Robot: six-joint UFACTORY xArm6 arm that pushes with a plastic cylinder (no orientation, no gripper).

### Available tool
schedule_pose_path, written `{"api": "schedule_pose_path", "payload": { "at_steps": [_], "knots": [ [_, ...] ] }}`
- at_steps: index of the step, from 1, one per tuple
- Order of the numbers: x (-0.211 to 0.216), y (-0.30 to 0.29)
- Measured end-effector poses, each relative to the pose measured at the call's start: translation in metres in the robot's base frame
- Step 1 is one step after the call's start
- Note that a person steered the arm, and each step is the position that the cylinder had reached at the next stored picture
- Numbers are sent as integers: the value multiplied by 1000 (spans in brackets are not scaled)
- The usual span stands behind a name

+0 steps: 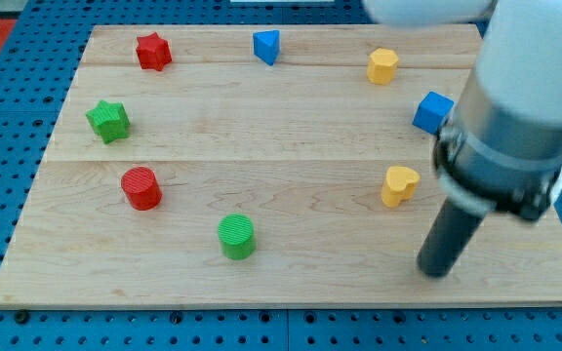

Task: Move the green circle towards the center

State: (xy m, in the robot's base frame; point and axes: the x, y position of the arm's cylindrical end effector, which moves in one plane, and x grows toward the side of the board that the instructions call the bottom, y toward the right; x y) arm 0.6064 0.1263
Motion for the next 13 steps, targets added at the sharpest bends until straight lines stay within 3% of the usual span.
{"api": "schedule_pose_path", "payload": {
  "at_steps": [2, 3, 5, 6, 7, 8, 13],
  "knots": [
    [11, -168],
    [-2, -205],
    [-58, -159],
    [-44, -131],
    [-18, -61],
    [-20, -8],
    [-20, 64]
  ]
}}
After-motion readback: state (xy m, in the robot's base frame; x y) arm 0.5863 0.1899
